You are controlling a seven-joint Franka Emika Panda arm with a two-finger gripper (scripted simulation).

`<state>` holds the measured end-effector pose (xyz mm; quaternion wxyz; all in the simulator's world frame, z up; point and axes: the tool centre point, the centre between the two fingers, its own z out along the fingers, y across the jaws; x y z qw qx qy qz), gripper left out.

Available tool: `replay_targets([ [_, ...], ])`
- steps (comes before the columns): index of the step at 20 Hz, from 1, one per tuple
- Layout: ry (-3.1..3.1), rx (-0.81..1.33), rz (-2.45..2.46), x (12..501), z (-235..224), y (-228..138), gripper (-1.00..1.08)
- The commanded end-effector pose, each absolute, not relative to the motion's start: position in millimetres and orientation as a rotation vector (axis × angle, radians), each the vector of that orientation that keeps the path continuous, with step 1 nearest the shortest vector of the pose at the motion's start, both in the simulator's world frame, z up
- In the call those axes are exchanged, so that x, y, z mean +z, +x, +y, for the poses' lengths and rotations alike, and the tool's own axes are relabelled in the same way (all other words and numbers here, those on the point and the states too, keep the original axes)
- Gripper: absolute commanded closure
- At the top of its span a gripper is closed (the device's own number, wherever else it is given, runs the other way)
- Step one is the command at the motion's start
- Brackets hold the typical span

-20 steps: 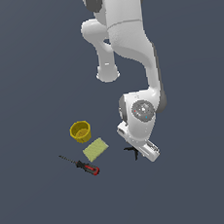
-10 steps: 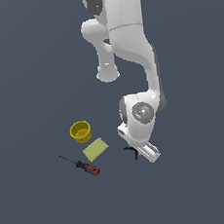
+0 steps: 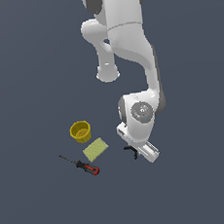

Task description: Pick up a designated object from a clutter of objects.

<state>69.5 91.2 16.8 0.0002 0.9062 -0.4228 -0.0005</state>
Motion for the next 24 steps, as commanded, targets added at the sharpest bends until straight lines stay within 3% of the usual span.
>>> replay_targets([
  [1,2.846,0.0,-1.33,22.4,85.9,69.7,1.08],
  [10,2.847,0.0,-1.33,70.9,41.3,67.1,1.08],
  [24,2.848,-0.001,-1.331,202.5,-78.5,61.6,1.08],
])
